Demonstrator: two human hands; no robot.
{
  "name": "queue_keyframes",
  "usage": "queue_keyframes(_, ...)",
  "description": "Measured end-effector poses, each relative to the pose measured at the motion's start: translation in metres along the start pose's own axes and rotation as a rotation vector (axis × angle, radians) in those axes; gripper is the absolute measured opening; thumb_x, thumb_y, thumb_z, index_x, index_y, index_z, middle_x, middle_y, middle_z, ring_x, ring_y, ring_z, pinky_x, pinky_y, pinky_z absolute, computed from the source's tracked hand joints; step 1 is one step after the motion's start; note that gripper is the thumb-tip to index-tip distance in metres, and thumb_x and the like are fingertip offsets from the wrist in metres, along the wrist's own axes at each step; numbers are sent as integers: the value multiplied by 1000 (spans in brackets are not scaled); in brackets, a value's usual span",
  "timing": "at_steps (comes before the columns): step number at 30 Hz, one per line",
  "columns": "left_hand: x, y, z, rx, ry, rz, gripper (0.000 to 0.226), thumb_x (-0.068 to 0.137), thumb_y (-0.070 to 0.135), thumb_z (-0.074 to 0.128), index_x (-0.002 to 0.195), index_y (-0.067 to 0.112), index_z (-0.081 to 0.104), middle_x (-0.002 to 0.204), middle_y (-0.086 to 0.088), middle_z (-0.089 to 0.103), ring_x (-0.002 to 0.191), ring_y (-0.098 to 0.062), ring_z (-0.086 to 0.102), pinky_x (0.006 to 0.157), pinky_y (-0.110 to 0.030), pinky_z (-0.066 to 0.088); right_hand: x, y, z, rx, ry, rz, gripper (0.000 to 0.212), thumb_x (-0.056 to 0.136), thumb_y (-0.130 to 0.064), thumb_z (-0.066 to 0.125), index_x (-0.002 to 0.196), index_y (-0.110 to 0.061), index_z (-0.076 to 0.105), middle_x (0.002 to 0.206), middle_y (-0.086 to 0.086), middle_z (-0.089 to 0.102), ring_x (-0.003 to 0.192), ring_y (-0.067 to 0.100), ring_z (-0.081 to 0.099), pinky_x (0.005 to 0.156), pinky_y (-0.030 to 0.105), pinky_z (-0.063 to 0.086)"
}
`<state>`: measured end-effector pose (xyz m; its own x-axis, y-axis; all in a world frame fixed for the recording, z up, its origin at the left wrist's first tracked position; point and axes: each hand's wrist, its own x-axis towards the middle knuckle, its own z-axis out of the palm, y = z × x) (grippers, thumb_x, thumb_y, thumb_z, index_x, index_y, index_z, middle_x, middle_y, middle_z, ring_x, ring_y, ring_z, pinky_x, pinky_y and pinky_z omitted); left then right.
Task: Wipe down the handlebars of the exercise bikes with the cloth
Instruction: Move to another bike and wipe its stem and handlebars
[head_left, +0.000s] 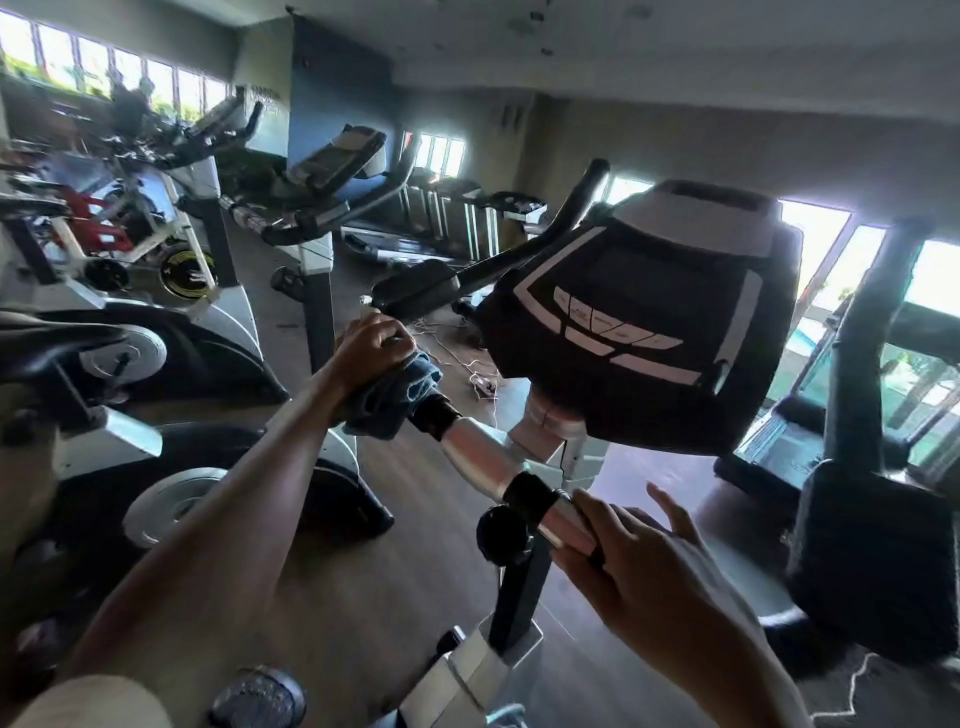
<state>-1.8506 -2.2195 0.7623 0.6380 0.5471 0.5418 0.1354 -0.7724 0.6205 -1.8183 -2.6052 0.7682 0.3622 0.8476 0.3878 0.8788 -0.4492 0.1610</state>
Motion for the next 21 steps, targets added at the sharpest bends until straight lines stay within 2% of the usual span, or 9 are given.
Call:
queue_keyframes(3, -4, -2, 9, -55, 120, -56, 64, 66, 55, 46, 86, 0, 73, 108, -20, 66, 107, -37, 60, 102, -48, 42, 0, 0, -2, 11, 5, 11, 50, 92, -59, 30, 126, -29, 50, 106, -18, 70, 97, 1, 67, 115, 38, 24)
queue_keyframes(7, -52, 8, 47, -6, 352, 109, 44, 75, 41, 53, 86, 1, 69, 103, -16, 63, 105, -29, 52, 98, -40, 36, 1, -1, -1, -1, 12, 7, 48, 92, -57, 32, 124, -27, 51, 103, -16, 71, 90, 3, 68, 112, 40, 28)
queue_keyframes(9, -52, 13, 45, -36, 365, 132, 42, 75, 39, 52, 85, 2, 69, 101, -14, 62, 103, -31, 53, 94, -34, 34, 3, -1, -1, 3, 26, 12, 46, 92, -56, 33, 122, -27, 52, 100, -16, 72, 87, 2, 69, 110, 40, 29)
queue_keyframes(12, -41, 16, 31, -145, 346, 42, 46, 72, 41, 47, 82, 1, 68, 96, -14, 62, 99, -34, 55, 90, -34, 37, 1, -3, -2, -16, 28, 7, 47, 91, -57, 31, 122, -28, 52, 101, -17, 71, 89, 3, 68, 110, 39, 29)
queue_keyframes(15, -50, 30, 26, -250, 431, -8, 43, 75, 39, 46, 76, -1, 62, 85, -7, 55, 88, -25, 52, 85, -42, 42, 2, -4, -9, 30, -39, 26, 54, 89, -62, 26, 126, -31, 49, 108, -17, 70, 100, 3, 66, 115, 36, 18)
queue_keyframes(17, -67, 51, 32, -299, 463, 41, 38, 78, 35, 47, 76, 0, 61, 85, -3, 52, 85, -20, 48, 82, -43, 43, 2, -2, -14, 6, -57, 30, 61, 87, -66, 22, 130, -31, 49, 117, -16, 67, 112, 4, 62, 119, 37, 8)
queue_keyframes(18, -77, 63, 36, -318, 462, 73, 36, 79, 33, 48, 78, 0, 61, 87, -2, 51, 87, -19, 48, 82, -41, 43, 0, 1, -20, -54, -9, 19, 63, 88, -67, 24, 128, -28, 54, 116, -12, 69, 112, 7, 63, 119, 41, 10)
queue_keyframes(21, -109, 100, 49, -332, 384, 205, 23, 81, 29, 49, 83, 9, 61, 92, 3, 52, 92, -10, 45, 85, -42, 43, -7, 20, -52, -269, 249, 44, 64, 87, -65, 33, 113, -18, 67, 104, 4, 74, 100, 23, 70, 107, 57, 30)
